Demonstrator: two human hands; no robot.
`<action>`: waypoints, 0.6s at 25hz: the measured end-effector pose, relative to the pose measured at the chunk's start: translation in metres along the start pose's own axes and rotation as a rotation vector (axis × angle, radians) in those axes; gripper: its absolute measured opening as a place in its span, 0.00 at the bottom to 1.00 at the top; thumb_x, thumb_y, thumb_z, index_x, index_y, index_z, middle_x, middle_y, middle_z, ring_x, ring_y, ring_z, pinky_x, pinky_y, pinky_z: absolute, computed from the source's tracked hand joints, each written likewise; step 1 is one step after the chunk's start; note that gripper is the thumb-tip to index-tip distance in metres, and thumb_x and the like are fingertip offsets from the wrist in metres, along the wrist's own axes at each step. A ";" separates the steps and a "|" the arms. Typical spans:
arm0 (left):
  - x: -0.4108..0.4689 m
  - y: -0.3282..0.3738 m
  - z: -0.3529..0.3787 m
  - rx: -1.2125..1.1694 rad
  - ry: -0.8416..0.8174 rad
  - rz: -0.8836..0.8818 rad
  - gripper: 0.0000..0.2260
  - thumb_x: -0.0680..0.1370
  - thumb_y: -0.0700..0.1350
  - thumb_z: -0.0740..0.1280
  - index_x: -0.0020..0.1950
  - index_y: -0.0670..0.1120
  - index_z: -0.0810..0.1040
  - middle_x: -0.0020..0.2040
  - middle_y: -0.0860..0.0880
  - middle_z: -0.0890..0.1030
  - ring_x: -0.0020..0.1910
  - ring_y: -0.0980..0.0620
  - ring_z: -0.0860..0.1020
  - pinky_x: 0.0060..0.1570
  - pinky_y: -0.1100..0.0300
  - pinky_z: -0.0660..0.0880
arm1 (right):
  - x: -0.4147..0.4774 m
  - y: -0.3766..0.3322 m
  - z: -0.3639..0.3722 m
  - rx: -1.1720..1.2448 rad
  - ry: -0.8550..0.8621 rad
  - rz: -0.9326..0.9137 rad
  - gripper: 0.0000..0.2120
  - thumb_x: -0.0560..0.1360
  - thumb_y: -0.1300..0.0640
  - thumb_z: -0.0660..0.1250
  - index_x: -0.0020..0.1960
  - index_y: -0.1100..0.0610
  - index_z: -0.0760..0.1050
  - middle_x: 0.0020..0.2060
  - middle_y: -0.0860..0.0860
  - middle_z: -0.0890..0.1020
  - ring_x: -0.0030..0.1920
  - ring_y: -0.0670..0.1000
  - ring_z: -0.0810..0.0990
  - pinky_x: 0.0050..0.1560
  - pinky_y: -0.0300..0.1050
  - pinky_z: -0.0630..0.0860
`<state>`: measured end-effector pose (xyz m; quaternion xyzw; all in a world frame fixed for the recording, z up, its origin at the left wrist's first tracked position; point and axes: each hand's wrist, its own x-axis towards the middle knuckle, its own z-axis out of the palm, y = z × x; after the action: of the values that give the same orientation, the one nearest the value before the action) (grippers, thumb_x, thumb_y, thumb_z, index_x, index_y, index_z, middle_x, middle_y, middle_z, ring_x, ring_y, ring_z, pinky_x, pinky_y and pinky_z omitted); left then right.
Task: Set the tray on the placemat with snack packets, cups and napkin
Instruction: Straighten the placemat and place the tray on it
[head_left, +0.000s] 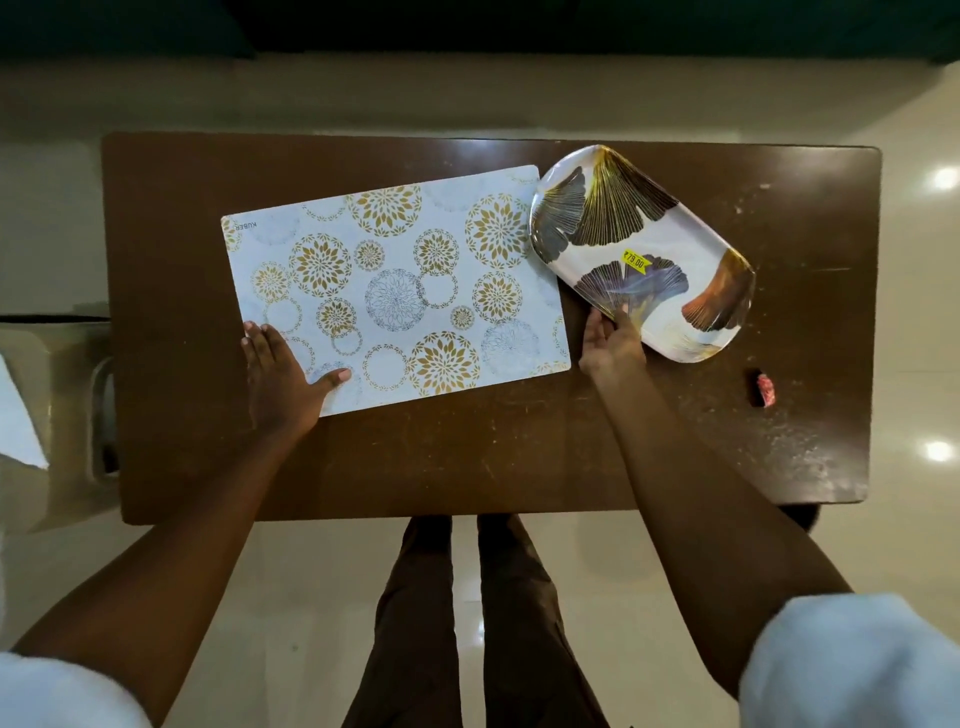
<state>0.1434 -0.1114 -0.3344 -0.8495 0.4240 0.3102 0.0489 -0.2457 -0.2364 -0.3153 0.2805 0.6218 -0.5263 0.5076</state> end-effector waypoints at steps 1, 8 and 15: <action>0.000 0.000 0.001 0.005 0.003 0.001 0.57 0.72 0.67 0.72 0.85 0.40 0.41 0.85 0.42 0.41 0.85 0.41 0.42 0.82 0.45 0.46 | 0.000 -0.002 0.000 -0.018 0.009 -0.003 0.14 0.80 0.61 0.72 0.63 0.64 0.76 0.51 0.58 0.82 0.39 0.52 0.82 0.39 0.39 0.84; -0.006 0.012 0.013 0.048 -0.007 0.068 0.58 0.72 0.68 0.72 0.84 0.39 0.42 0.85 0.41 0.41 0.85 0.40 0.43 0.83 0.45 0.47 | 0.000 -0.056 -0.009 -0.032 0.009 -0.119 0.15 0.77 0.72 0.70 0.63 0.66 0.77 0.54 0.61 0.82 0.40 0.54 0.83 0.36 0.40 0.85; -0.030 0.047 0.043 0.101 -0.024 0.173 0.58 0.71 0.70 0.71 0.84 0.38 0.43 0.85 0.37 0.43 0.85 0.38 0.44 0.83 0.44 0.50 | 0.024 -0.165 -0.014 0.075 0.025 -0.215 0.22 0.81 0.71 0.65 0.74 0.63 0.72 0.66 0.62 0.81 0.65 0.58 0.83 0.62 0.44 0.83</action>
<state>0.0739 -0.1063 -0.3434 -0.8024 0.5101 0.3016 0.0699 -0.4035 -0.2755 -0.2773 0.2377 0.6343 -0.5971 0.4297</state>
